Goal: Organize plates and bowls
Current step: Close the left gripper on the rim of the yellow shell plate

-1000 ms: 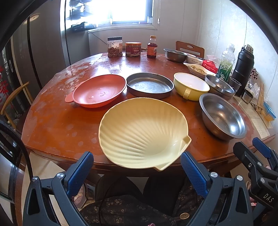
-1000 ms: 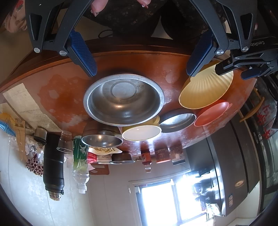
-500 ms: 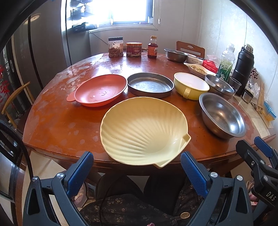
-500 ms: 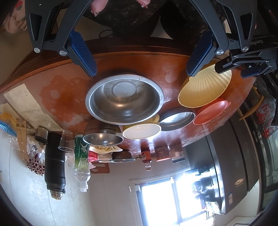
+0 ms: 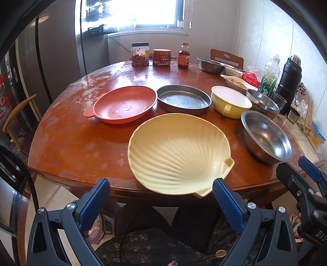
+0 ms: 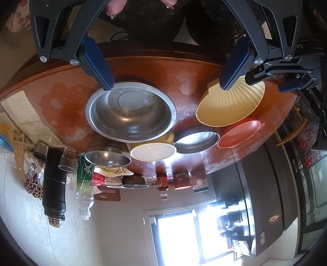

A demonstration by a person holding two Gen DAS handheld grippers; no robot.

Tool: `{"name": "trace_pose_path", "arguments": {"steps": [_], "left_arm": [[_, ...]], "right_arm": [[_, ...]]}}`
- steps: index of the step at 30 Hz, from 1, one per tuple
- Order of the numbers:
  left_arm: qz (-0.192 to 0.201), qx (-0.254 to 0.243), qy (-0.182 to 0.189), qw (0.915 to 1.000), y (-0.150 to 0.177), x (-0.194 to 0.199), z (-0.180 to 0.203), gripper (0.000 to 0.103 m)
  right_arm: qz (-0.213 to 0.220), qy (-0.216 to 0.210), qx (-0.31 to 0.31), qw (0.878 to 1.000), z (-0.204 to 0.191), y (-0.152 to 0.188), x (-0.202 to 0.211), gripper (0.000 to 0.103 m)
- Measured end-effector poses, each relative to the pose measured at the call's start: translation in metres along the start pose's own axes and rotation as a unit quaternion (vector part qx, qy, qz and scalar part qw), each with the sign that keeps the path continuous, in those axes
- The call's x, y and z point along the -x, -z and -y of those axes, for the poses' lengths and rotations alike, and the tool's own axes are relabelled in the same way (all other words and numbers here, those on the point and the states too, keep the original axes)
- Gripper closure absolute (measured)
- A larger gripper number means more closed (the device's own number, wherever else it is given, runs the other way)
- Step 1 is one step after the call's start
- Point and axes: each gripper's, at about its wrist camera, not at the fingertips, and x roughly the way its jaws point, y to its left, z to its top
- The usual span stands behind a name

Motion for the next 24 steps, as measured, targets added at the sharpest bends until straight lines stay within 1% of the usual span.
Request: {"name": "trace_pose_path", "arguments": {"steps": [4,9,11,13,15,20,22,24], "left_arm": [[-0.007,0.012,-0.006,0.9999,-0.003,-0.005,-0.016,0.002],[-0.012,0.022,-0.015,0.9996,-0.011,-0.011,-0.038,0.002],[-0.022,0.025,-0.004,0.9994,-0.015,-0.017,-0.047,0.002],[-0.025,0.027,-0.004,0.9993,-0.019,-0.021,-0.053,0.002],[-0.029,0.027,0.007,0.9992,-0.021,-0.025,-0.057,0.002],[-0.031,0.012,0.035,0.9989,-0.022,-0.03,-0.056,0.002],[-0.033,0.007,0.029,0.999,-0.023,-0.035,-0.053,0.004],[-0.037,0.004,0.031,0.9988,-0.024,-0.04,-0.052,0.005]], "right_arm": [[-0.004,-0.03,0.003,1.0,-0.012,-0.006,-0.005,0.0],[-0.022,-0.053,0.034,0.998,-0.038,-0.015,-0.02,0.0],[-0.041,-0.051,0.04,0.997,-0.045,-0.016,-0.031,0.0],[-0.063,-0.053,0.04,0.996,-0.05,-0.015,-0.043,0.0],[-0.082,-0.054,0.041,0.994,-0.054,-0.013,-0.052,0.0],[-0.101,-0.059,0.045,0.992,-0.062,-0.006,-0.065,0.0],[-0.106,-0.053,0.043,0.992,-0.062,-0.005,-0.07,0.001],[-0.105,-0.048,0.041,0.992,-0.062,-0.006,-0.073,0.002]]}}
